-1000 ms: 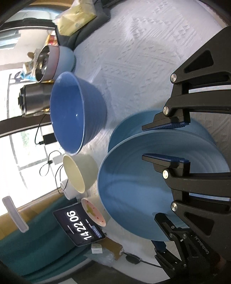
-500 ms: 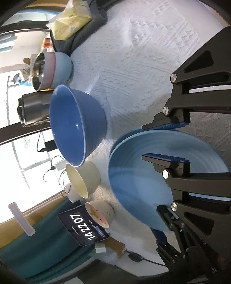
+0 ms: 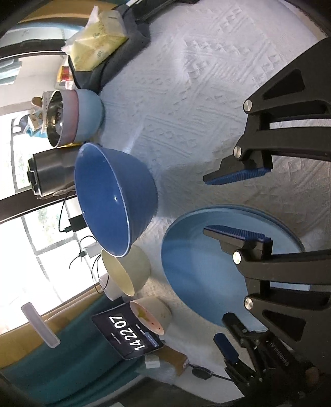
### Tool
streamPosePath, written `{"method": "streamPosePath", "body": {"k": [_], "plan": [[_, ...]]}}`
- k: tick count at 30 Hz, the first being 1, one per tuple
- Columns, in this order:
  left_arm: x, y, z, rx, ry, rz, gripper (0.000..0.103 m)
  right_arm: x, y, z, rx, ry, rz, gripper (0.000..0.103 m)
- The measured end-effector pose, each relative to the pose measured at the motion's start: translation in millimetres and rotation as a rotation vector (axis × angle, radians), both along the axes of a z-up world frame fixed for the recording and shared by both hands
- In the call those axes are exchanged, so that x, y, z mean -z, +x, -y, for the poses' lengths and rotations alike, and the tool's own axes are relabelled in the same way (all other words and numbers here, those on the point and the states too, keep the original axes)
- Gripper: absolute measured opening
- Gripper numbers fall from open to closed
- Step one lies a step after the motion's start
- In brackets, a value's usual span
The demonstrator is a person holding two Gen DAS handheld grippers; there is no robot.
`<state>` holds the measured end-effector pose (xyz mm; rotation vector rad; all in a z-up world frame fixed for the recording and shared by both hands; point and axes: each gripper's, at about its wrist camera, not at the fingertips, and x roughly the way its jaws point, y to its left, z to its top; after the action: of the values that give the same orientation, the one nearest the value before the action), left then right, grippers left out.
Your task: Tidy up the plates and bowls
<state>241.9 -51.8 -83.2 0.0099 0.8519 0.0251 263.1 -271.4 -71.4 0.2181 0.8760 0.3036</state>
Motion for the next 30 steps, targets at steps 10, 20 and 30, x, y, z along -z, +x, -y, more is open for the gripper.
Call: {"method": "streamPosePath", "body": {"k": [10,20,30], "plan": [[10,5,-8,-0.029,-0.03,-0.034,0.06,10,0,-7,-0.022,0.008,-0.036,0.047],[25,13,-8,-0.012,-0.062,-0.083,0.061,31,4,-16,-0.052,0.028,-0.104,0.05],[29,18,-8,0.034,-0.139,-0.064,0.062,33,7,-22,-0.039,0.047,-0.095,0.053]]}}
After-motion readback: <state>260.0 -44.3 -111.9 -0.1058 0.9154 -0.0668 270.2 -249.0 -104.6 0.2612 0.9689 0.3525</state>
